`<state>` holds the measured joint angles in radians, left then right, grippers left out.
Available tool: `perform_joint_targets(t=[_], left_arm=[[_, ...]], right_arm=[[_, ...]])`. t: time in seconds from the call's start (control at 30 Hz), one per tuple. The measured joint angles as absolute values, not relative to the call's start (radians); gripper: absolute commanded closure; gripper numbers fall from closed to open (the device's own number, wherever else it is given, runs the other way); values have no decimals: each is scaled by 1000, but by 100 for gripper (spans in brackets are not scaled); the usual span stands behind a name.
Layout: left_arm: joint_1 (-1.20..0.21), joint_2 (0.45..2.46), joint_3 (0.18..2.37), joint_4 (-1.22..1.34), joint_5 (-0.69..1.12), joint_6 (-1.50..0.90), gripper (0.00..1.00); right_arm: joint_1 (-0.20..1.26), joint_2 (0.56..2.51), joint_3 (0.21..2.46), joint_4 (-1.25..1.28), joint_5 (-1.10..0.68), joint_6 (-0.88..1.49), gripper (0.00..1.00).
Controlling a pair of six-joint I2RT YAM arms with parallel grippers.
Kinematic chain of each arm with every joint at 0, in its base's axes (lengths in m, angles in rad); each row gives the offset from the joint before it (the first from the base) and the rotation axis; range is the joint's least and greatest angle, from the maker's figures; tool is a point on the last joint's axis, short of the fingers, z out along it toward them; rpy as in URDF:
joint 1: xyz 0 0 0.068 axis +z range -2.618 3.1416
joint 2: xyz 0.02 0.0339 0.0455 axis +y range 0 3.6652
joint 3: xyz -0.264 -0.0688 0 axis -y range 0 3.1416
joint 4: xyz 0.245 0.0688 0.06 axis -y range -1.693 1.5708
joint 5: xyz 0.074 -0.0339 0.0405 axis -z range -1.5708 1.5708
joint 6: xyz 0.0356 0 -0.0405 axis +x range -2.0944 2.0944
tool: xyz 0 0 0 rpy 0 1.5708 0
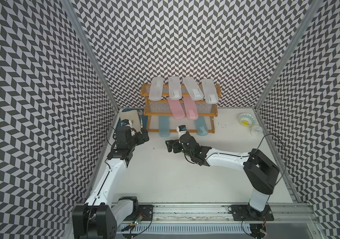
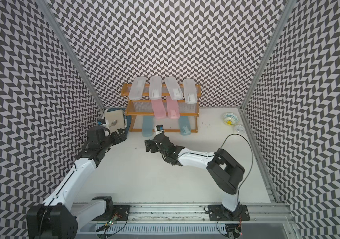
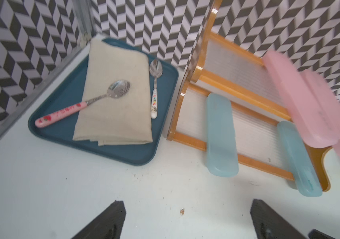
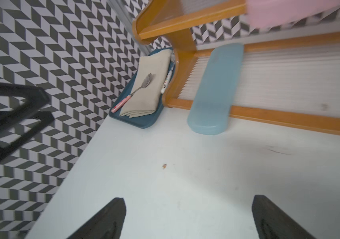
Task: Place the pencil cases on the shelf according to color
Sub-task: Place the pencil case on the shelf, then reset both arms
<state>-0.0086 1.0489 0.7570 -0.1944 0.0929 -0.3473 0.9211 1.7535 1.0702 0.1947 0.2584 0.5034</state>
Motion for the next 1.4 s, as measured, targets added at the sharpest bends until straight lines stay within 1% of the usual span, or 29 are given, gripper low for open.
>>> perform_joint_targets(t=[0.13, 0.23, 0.33, 0.47, 0.6, 0.73, 0.83, 0.93, 1.07, 1.2, 1.4], left_arm=[[-32, 994, 694, -75, 130, -327, 0], [-71, 1010, 670, 32, 127, -333, 0], [-116, 1020, 617, 180, 65, -346, 0], [-149, 1068, 543, 369, -70, -331, 0], [-150, 1149, 472, 537, -243, -274, 0], [-133, 1248, 410, 686, -322, -229, 1], [-123, 1327, 385, 773, -332, -194, 1], [-117, 1371, 387, 820, -328, -147, 1], [-111, 1395, 403, 874, -314, -90, 1], [-100, 1406, 415, 899, -269, -52, 1], [-99, 1396, 415, 893, -261, -20, 1]], right_arm=[[892, 1539, 813, 245, 442, 424, 1], [788, 1397, 680, 268, 512, 363, 1], [659, 1298, 615, 275, 574, 303, 0], [511, 1215, 539, 339, 620, 221, 0], [382, 1230, 465, 451, 647, 152, 0], [299, 1353, 428, 590, 658, 102, 1], [254, 1451, 415, 698, 639, 76, 0], [228, 1485, 399, 776, 609, 43, 0], [181, 1521, 379, 947, 549, 27, 1], [112, 1516, 315, 1024, 448, 29, 0], [95, 1555, 239, 1208, 320, 22, 0]])
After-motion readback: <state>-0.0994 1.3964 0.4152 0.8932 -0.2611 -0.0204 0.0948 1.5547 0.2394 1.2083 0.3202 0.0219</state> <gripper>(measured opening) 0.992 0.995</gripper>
